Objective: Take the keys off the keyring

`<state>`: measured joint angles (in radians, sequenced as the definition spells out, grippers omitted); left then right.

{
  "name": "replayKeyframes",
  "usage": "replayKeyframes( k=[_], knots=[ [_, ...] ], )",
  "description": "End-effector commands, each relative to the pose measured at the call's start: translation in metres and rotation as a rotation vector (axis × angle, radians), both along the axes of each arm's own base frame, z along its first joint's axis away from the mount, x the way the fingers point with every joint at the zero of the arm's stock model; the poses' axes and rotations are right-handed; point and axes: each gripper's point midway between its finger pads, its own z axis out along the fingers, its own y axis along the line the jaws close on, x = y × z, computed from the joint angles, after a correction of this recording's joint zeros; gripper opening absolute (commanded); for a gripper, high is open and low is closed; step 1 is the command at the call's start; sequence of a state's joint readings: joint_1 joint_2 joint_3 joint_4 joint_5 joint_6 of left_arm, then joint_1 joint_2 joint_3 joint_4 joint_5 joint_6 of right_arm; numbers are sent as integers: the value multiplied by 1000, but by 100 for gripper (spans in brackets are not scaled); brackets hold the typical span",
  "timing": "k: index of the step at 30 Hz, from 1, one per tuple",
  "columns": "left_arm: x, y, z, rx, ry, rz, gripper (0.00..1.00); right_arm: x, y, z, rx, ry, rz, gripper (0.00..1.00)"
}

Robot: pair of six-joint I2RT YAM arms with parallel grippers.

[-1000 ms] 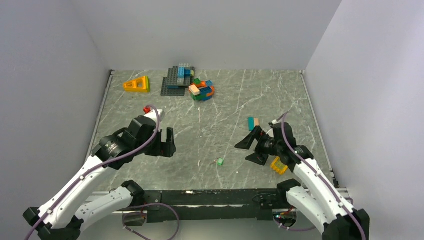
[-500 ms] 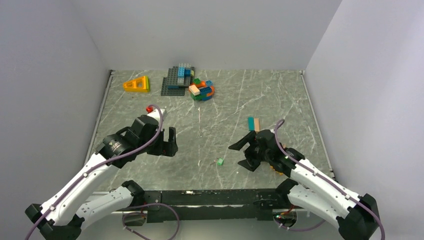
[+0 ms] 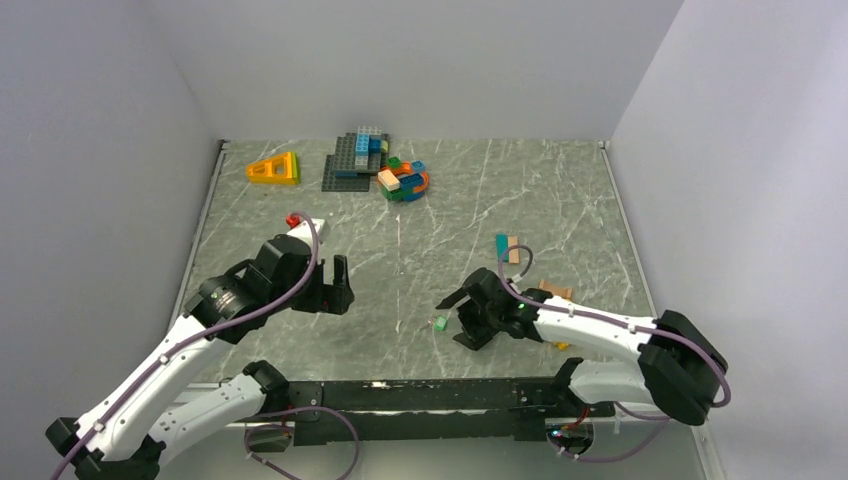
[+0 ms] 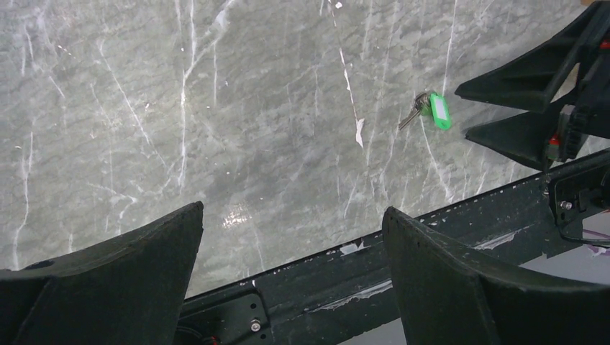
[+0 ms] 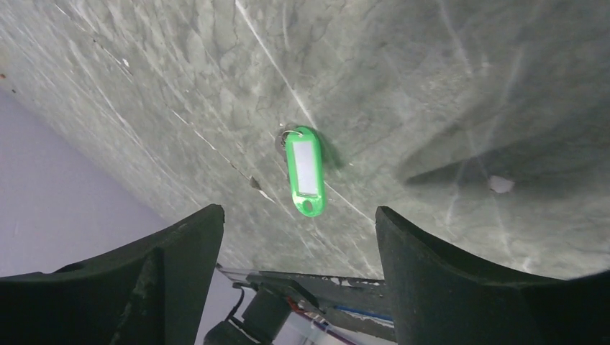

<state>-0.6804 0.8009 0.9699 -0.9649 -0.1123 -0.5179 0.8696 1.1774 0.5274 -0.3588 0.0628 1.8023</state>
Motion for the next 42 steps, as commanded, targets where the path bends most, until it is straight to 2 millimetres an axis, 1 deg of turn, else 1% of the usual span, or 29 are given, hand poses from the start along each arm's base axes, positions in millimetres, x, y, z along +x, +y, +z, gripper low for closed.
replayKeyframes(
  k=[1,5,8,11,16,21,22,27,34,38,42],
  knots=[
    [2,4,6,-16,-40,26,98,19,31,15,100,-45,-42,79],
    [-2,7,3,-4,-36,19,98,22,42,10,102,-35,-40,72],
    [-4,10,1,10,-37,13,98,22,45,3,81,-18,-35,67],
    [-4,13,1,20,-43,12,98,22,45,-2,81,-12,-41,59],
    [-3,12,-1,38,-45,-8,98,24,42,0,58,-21,-47,48],
    [1,10,-2,51,-49,-22,98,19,38,0,39,-7,-39,39],
    [2,9,-2,50,-51,-25,98,17,36,0,31,-4,-38,35],
    [6,2,-2,44,-51,-41,98,11,29,-3,3,13,-25,24],
    [9,-2,-3,43,-48,-51,98,7,22,-3,-12,19,-25,6],
    [10,-4,-4,39,-46,-52,98,8,17,-1,-8,-1,-34,0],
    [11,-6,0,30,-47,-55,98,12,16,9,-5,-25,-21,0]
  ],
)
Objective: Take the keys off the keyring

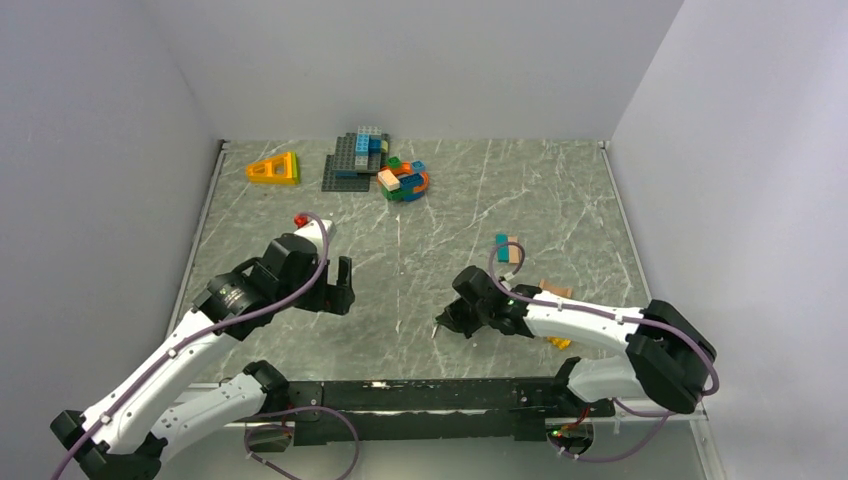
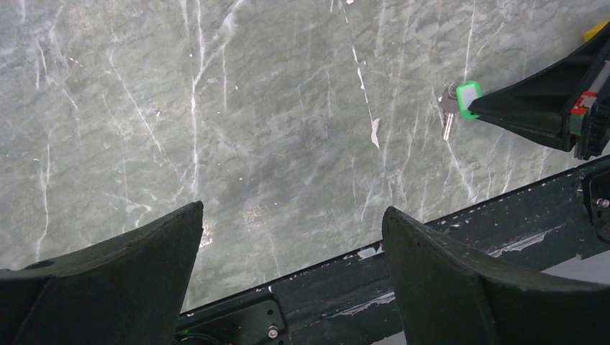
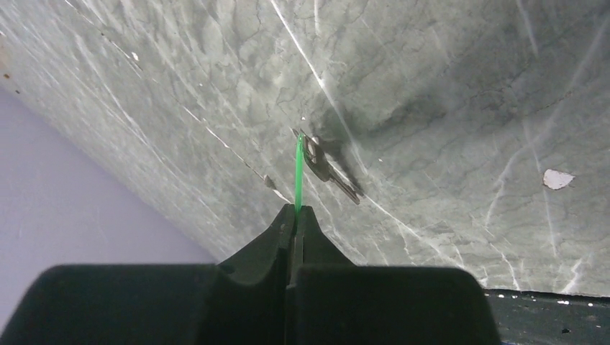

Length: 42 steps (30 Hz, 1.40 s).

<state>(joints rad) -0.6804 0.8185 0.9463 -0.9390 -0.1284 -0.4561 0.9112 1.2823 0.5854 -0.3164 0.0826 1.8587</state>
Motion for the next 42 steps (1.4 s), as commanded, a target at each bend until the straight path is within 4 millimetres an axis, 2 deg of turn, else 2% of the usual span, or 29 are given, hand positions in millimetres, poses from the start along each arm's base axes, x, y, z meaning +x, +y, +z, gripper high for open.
replayKeyframes(
  k=[1,6,12,16,21,24,29,33,37,42],
  knots=[
    [5,-8,10,-28,-30,-23,98,6,-5,14,-13,-44,3,0],
    [5,-16,27,-68,-41,-49,98,14,-1,47,3,-110,48,0],
    [5,-38,72,-207,-120,-123,98,28,11,106,121,-258,93,0],
    [3,-50,111,-316,-223,-191,98,41,25,162,227,-424,189,0],
    [-1,-53,167,-392,-353,-247,98,54,46,241,415,-625,339,0],
    [-8,-58,197,-408,-409,-328,98,56,53,285,412,-726,433,0],
    [-24,-73,233,-458,-477,-496,98,49,70,343,462,-843,596,0],
    [-33,-75,258,-504,-528,-572,98,38,80,375,548,-911,696,0],
    [-37,-68,279,-527,-561,-608,99,25,85,395,608,-952,787,0],
    [-42,-67,286,-553,-570,-681,98,10,86,412,664,-975,877,0]
  ],
)
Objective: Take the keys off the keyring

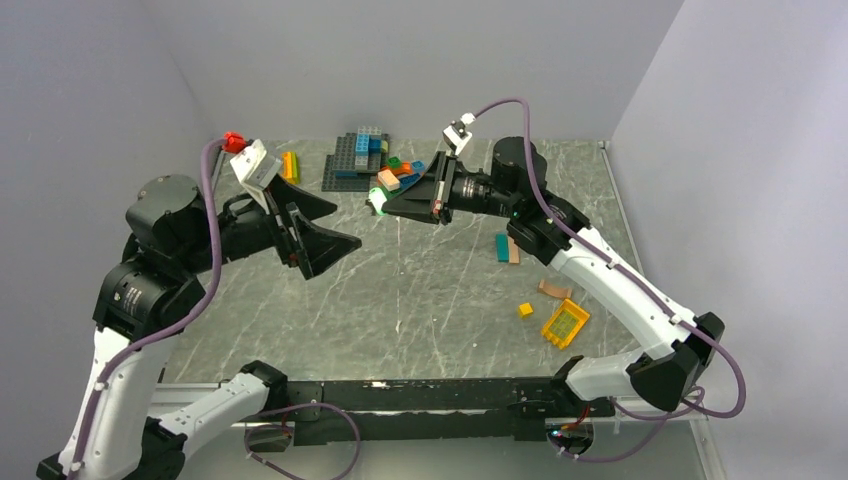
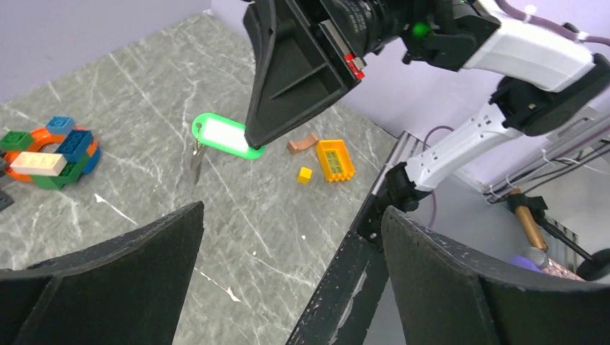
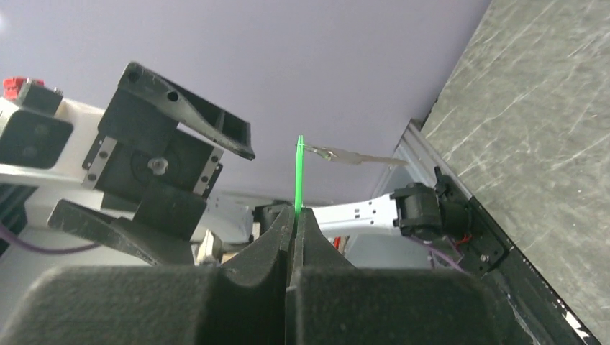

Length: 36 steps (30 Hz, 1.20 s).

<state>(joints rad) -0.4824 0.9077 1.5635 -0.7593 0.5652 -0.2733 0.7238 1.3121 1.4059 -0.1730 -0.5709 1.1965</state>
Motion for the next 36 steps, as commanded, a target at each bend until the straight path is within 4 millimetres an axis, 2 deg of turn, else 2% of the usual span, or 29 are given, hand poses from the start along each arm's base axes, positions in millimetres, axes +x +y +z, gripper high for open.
replayKeyframes(
  k=[1,8,11,20,26,30,36],
  knots=[
    [-21,-6,20,-27,-89,-148,98,-26,-4,41,72,-116,136,0],
    [-17,-5,19,-44,-115,-175,96,-36,-10,54,99,-107,146,0],
    [-17,-11,9,-69,-131,-223,97,-40,-14,60,113,-106,148,0],
    [-17,-2,7,-168,-278,-136,98,-57,-26,85,173,-119,170,0],
    [-21,0,16,-272,-390,-123,94,-66,-30,101,231,-120,200,0],
    [-21,-1,18,-329,-440,-133,81,-70,-31,110,262,-119,216,0],
    [-18,-4,24,-369,-447,-147,78,-75,-36,123,305,-118,225,0]
  ],
)
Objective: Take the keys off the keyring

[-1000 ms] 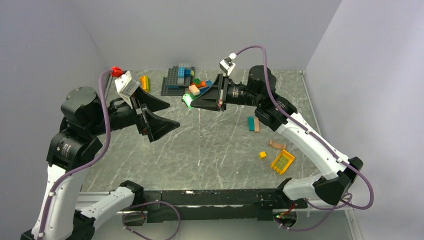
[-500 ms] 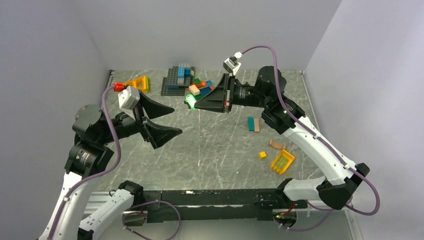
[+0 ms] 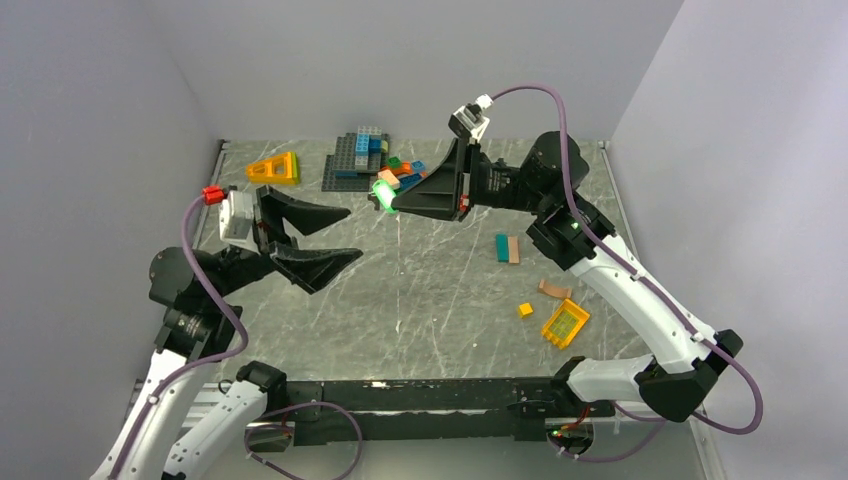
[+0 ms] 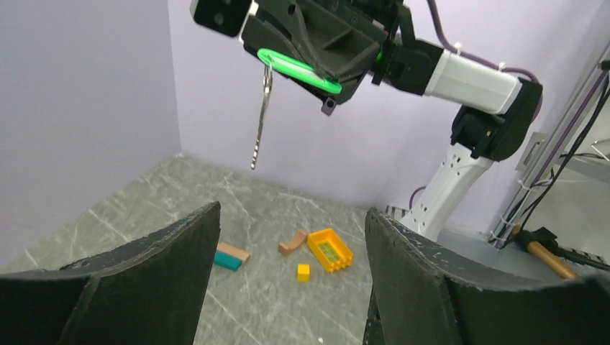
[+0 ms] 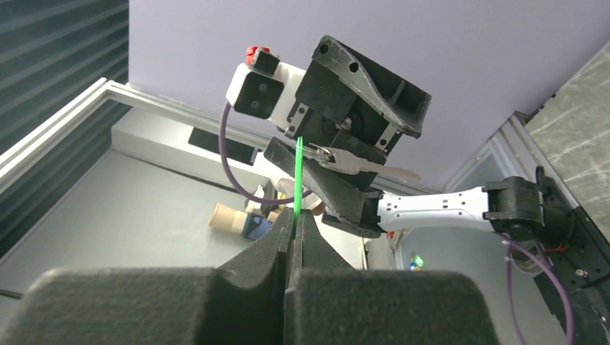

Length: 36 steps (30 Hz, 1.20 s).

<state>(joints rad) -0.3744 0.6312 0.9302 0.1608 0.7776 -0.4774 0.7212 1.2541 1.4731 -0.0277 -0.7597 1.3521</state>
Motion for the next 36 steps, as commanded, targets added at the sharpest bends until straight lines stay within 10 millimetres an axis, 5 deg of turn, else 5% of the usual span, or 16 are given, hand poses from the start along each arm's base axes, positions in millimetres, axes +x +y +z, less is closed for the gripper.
replayKeyframes(
  k=[1,6,14,36],
  knots=[
    [-8,1,33,-92,-103,-17,77,-22,-18,45,118,-56,32,0],
    [-7,-4,45,-128,-129,-12,68,-24,-20,46,128,-52,31,0],
    [-1,-28,48,-132,-114,-28,69,-24,-20,48,138,-45,28,0],
    [15,-40,69,-155,-168,21,52,-21,-17,45,147,-26,36,0]
  ],
)
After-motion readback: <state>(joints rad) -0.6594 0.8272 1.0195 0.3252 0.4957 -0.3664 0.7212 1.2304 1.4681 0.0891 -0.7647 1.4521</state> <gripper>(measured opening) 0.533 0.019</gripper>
